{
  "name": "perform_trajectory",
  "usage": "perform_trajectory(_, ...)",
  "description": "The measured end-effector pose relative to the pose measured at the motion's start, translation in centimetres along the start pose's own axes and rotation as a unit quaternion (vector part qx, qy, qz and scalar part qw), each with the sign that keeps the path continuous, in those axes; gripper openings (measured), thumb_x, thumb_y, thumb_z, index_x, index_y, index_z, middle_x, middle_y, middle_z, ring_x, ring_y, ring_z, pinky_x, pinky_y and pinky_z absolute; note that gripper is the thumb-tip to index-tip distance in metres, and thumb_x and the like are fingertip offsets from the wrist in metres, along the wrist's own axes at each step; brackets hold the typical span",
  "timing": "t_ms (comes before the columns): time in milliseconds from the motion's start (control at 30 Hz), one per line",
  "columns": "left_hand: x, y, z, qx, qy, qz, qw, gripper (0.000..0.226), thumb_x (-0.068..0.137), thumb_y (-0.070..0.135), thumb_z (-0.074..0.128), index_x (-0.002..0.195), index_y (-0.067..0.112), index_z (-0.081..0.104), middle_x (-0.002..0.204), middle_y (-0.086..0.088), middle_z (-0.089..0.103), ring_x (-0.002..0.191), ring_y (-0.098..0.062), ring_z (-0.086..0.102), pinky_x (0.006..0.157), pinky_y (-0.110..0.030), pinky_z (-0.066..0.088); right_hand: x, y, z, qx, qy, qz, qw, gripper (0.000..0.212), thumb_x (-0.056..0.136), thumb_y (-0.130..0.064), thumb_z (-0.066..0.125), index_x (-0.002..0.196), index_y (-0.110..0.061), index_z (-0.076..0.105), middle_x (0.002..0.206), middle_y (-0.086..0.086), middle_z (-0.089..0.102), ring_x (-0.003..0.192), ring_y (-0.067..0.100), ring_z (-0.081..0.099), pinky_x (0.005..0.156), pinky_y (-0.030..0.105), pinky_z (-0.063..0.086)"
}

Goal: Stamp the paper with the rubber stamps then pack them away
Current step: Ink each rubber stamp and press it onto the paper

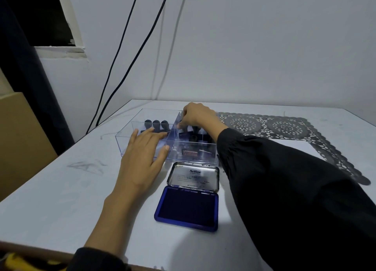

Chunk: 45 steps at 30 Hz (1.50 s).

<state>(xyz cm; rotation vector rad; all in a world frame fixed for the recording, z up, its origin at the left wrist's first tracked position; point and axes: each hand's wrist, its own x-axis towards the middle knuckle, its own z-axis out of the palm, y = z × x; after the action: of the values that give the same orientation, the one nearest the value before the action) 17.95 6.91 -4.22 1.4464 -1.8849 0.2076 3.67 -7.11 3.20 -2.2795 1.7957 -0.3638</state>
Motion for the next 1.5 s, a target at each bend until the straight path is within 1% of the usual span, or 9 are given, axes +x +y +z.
perform_trajectory(200,0.1,-0.2,0.1,-0.003,-0.005,0.002,1.0,0.053,0.094,0.046,0.029,0.126,0.015,0.058,0.127,0.0,0.059,0.132,-0.014,0.04,0.118,-0.031,0.008,-0.6,0.5,0.3,0.034,0.067,-0.049,0.996,0.032,0.078,-0.024,0.069,0.092,-0.019,0.041,0.106,0.004,0.062,0.09,0.027,0.057,0.067,0.031,0.038)
perform_trajectory(367,0.1,-0.4,0.1,-0.002,-0.006,0.009,1.0,0.055,0.094,0.047,0.028,0.128,0.015,0.056,0.13,0.0,0.058,0.133,-0.014,0.039,0.119,-0.032,0.008,-1.9,0.7,-1.9,0.257,0.149,-0.039,0.954,0.035,0.078,-0.027,0.07,0.102,-0.016,0.049,0.086,0.003,0.056,0.07,0.022,0.053,0.059,0.032,0.042)
perform_trajectory(533,-0.1,-0.7,-0.2,-0.047,-0.024,0.008,0.999,0.055,0.092,0.048,0.032,0.132,0.018,0.053,0.137,0.004,0.051,0.139,-0.009,0.029,0.119,-0.028,0.003,-6.1,0.7,-4.6,0.421,-0.018,-0.06,0.905,0.028,0.084,-0.032,0.07,0.081,-0.013,0.05,0.059,0.003,0.046,0.037,0.011,0.026,0.037,0.016,0.018)
perform_trajectory(700,-2.3,0.9,-2.5,-0.259,-0.034,-0.088,0.961,0.043,0.087,0.044,0.051,0.129,0.033,0.055,0.137,0.023,0.048,0.134,0.008,0.03,0.108,-0.009,0.021,-11.7,0.9,-3.8,0.324,-0.134,-0.111,0.93,0.016,0.088,-0.015,0.062,0.078,-0.016,0.049,0.056,0.006,0.05,0.04,0.014,0.031,0.037,0.017,0.019)
perform_trajectory(867,-6.5,1.9,-4.8,-0.272,-0.127,-0.135,0.944,0.069,0.07,0.072,0.055,0.133,0.048,0.046,0.14,0.037,0.037,0.13,0.019,0.025,0.103,-0.014,0.026,-15.2,1.7,-1.6,0.207,-0.182,-0.167,0.947,0.007,0.085,-0.012,0.059,0.079,-0.012,0.056,0.069,0.002,0.055,0.056,0.011,0.048,0.053,0.024,0.041)
perform_trajectory(967,-7.7,2.3,-5.3,-0.224,-0.184,-0.161,0.943,0.09,0.056,0.088,0.054,0.137,0.052,0.038,0.145,0.038,0.027,0.133,0.019,0.019,0.115,-0.029,0.024,-16.2,1.6,-0.2,0.114,-0.134,-0.18,0.968,0.016,0.082,-0.028,0.062,0.081,-0.012,0.058,0.075,0.003,0.059,0.072,0.023,0.055,0.07,0.037,0.048)
perform_trajectory(1033,-7.9,2.9,-5.5,-0.168,-0.226,-0.161,0.946,0.102,0.049,0.095,0.049,0.14,0.056,0.026,0.149,0.038,0.014,0.137,0.016,0.009,0.118,-0.033,0.019,-16.9,1.3,0.3,0.086,-0.09,-0.18,0.976,0.022,0.084,-0.037,0.06,0.079,-0.016,0.056,0.069,-0.003,0.052,0.072,0.024,0.054,0.068,0.035,0.045)
perform_trajectory(1200,-7.5,4.3,-6.0,-0.025,-0.324,-0.108,0.939,0.111,0.044,0.101,0.029,0.141,0.056,-0.003,0.14,0.04,-0.015,0.118,0.025,-0.022,0.112,-0.02,0.004,-18.2,0.4,2.3,0.015,0.07,-0.207,0.976,0.032,0.095,-0.045,0.042,0.075,-0.02,0.042,0.068,-0.004,0.048,0.07,0.024,0.049,0.06,0.033,0.034)
perform_trajectory(1500,-7.9,4.0,-5.7,-0.014,-0.312,-0.108,0.944,0.105,0.049,0.101,0.027,0.142,0.058,0.001,0.138,0.042,-0.013,0.129,0.014,-0.008,0.115,-0.028,0.014,-18.8,0.1,3.4,0.008,0.158,-0.215,0.964,0.019,0.093,-0.032,0.043,0.08,-0.018,0.046,0.062,-0.003,0.039,0.064,0.029,0.044,0.052,0.033,0.026)
